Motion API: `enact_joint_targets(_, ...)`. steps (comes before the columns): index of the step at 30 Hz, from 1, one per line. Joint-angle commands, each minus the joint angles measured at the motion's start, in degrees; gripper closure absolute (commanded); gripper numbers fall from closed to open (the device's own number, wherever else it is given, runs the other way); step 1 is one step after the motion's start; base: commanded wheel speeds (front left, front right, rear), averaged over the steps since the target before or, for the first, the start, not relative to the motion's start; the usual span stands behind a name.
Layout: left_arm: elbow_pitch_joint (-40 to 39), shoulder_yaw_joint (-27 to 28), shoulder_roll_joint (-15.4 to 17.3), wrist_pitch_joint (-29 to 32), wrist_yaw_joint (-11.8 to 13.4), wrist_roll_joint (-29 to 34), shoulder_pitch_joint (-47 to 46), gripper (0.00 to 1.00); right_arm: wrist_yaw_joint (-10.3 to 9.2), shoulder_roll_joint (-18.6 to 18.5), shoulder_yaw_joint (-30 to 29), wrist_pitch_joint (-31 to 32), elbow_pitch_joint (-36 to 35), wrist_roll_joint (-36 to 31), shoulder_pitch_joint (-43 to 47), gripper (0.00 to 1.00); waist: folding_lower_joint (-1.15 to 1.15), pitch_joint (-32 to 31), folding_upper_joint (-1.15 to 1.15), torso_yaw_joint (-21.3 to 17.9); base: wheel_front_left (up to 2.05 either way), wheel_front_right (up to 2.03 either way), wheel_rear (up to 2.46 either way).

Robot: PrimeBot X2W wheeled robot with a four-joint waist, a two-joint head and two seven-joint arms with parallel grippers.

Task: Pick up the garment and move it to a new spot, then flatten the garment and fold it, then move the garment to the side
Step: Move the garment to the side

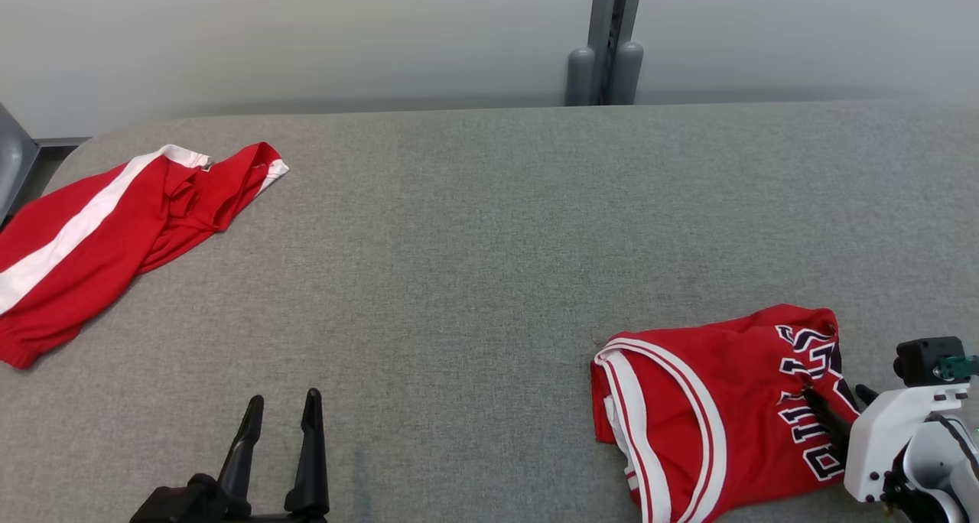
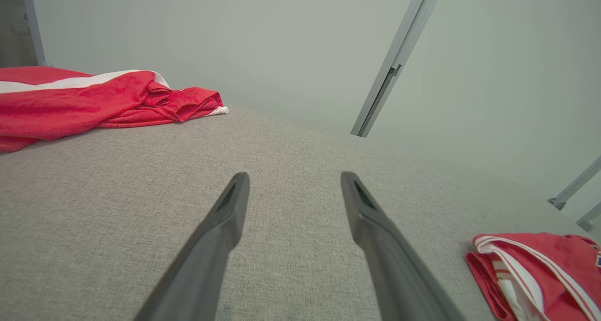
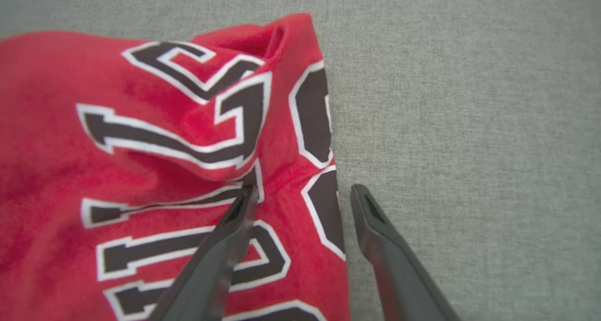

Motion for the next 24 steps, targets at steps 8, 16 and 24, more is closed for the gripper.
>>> enact_joint_targets(8, -0.6, 0.2, 0.2, -0.3, 0.0, 1.3, -2.3, 0.0, -0.01, -1.8, 3.2, -3.4, 0.6, 6.9, -4.3, 1.0, 0.0, 3.0, 0.0, -1.1, 0.0, 0.0, 0.0)
enact_joint_targets(16, -0.7, -0.5, 0.2, -0.3, -0.6, 2.9, -5.4, 0.0, -0.01, -6.9, 1.4, -9.3, 3.3, 8.4, -12.1, 1.0, 0.0, 8.4, 0.0, -2.8, 0.0, 0.0, 0.0)
enact_joint_targets(24, -0.7, -0.4, 0.2, -0.3, -1.3, 7.4, -8.5, 0.0, -0.01, -13.3, -5.0, -18.5, 14.2, 6.5, -22.5, 1.0, 0.0, 14.8, 0.0, -2.7, 0.0, 0.0, 0.0)
